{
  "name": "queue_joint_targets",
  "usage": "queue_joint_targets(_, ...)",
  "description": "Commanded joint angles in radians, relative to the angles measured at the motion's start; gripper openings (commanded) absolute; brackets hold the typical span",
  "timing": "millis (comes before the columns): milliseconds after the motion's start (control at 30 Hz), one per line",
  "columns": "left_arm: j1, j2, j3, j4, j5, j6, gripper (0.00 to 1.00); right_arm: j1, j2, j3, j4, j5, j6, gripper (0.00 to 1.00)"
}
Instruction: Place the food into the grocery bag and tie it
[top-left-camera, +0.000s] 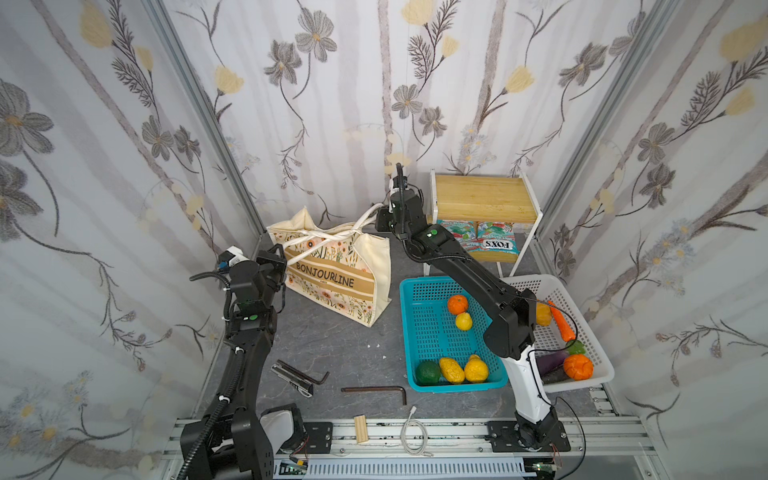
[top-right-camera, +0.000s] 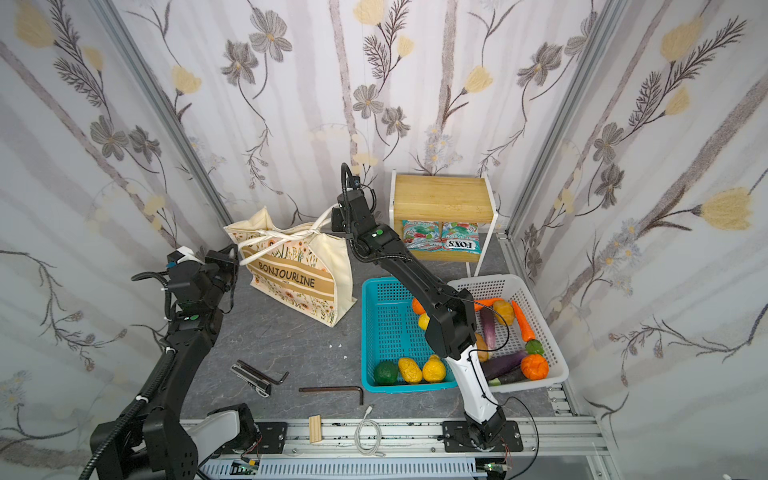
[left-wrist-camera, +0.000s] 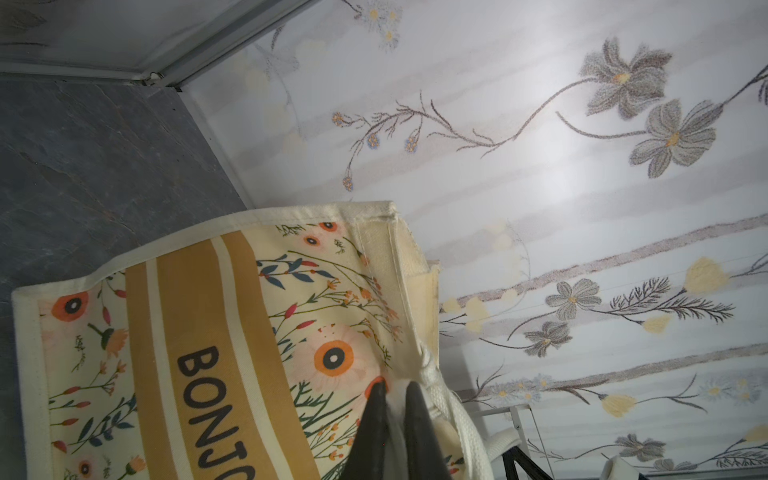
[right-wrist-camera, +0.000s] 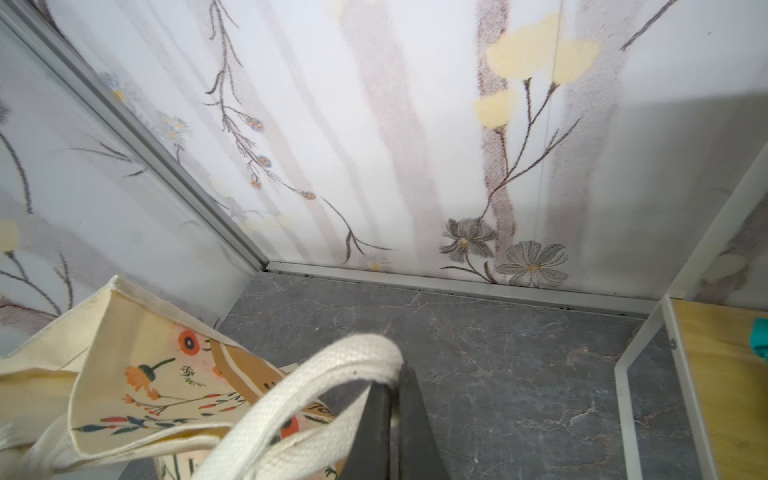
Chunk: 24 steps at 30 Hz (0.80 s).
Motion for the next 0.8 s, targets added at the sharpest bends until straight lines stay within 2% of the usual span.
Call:
queue_joint_targets(0,-0.044,0.009,-0.011,0.051,-0.17,0.006,0.0,-0.025,0.014,0.012,0.055,0.209,-0.033,0.0)
queue_joint_targets(133,-0.053,0.018,-0.027,0.056,-0.181,0.012,0.0,-0.012,0.004,0.002,0.067,0.136,-0.076,0.0)
queue_joint_targets(233,-0.052,0.018,-0.023,0.062,-0.154,0.026,0.04,0.022,-0.039,-0.062,0.128,0.095,-0.148,0.01)
queue_joint_targets(300,-0.053,0.011,-0.017,0.062,-0.14,0.047,0.1,0.044,-0.078,-0.128,0.172,0.067,-0.168,0.14)
queue_joint_targets(433,-0.052,-0.017,-0.015,0.061,-0.125,0.084,0.24,0.07,-0.15,-0.225,0.217,0.065,-0.177,0.24)
queue_joint_targets(500,-0.049,-0.019,-0.011,0.061,-0.097,0.105,0.39,0.075,-0.189,-0.268,0.234,0.045,-0.196,0.35)
queue_joint_targets(567,-0.049,-0.02,-0.013,0.06,-0.072,0.109,0.57,0.076,-0.224,-0.302,0.248,0.006,-0.209,0.42)
queue_joint_targets(667,-0.043,-0.033,-0.024,0.054,-0.066,0.106,0.75,0.081,-0.271,-0.347,0.26,-0.037,-0.217,0.55)
queue_joint_targets(700,-0.04,-0.04,-0.028,0.051,-0.069,0.108,0.85,0.086,-0.287,-0.365,0.263,-0.034,-0.217,0.59)
queue_joint_targets(767,-0.029,-0.056,-0.03,0.039,-0.071,0.12,1.0,0.098,-0.326,-0.403,0.282,-0.028,-0.226,0.62)
